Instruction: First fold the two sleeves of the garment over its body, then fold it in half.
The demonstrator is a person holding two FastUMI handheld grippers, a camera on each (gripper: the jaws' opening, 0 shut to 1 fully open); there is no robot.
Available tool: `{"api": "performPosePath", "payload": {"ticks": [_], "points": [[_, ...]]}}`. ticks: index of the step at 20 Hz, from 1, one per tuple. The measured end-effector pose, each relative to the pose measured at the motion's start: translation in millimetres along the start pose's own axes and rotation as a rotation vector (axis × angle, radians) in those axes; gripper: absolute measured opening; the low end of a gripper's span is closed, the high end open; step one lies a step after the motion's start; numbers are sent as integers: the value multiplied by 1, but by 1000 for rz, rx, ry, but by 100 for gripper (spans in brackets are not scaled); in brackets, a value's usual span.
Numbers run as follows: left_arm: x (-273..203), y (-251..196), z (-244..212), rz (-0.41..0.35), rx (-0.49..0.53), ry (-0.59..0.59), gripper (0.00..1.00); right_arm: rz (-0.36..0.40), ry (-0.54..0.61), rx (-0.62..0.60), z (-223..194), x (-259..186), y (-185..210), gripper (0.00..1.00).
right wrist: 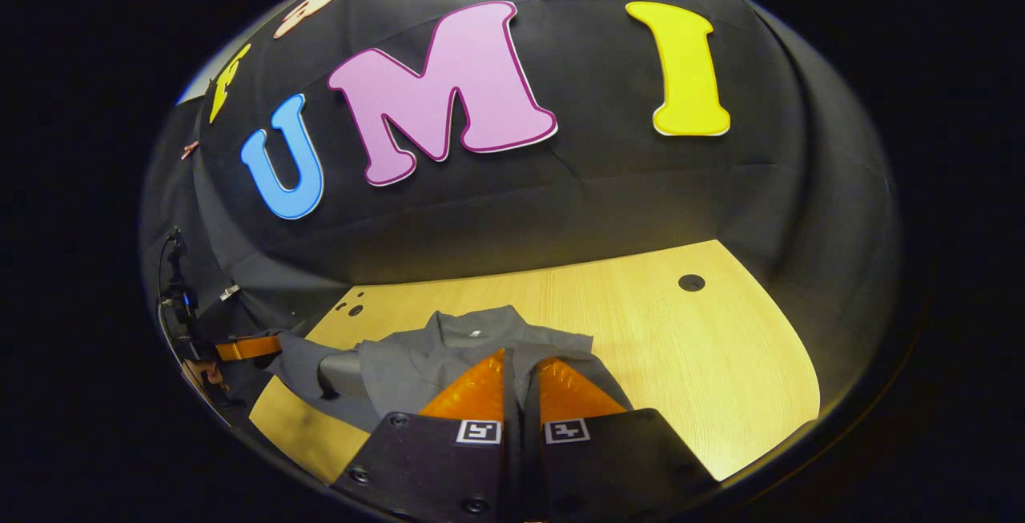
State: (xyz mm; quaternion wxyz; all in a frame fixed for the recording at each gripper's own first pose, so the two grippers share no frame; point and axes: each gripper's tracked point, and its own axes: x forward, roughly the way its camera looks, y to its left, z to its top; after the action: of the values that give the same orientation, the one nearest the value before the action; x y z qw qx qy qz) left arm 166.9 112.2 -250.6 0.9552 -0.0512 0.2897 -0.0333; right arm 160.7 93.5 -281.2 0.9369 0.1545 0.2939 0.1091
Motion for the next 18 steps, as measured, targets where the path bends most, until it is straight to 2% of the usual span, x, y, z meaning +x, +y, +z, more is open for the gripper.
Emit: {"api": "performPosePath", "payload": {"ticks": [4,9,18], "points": [[38,5,11,9,-16,1,5,-13,15,-25,2,39,-10,5],[87,11,20,40,21,-6,5,-26,38,-47,-3,86,-23,5],[177,26,-15,113,51,68,6,-62,106,-80,-49,169,-51,5]]}}
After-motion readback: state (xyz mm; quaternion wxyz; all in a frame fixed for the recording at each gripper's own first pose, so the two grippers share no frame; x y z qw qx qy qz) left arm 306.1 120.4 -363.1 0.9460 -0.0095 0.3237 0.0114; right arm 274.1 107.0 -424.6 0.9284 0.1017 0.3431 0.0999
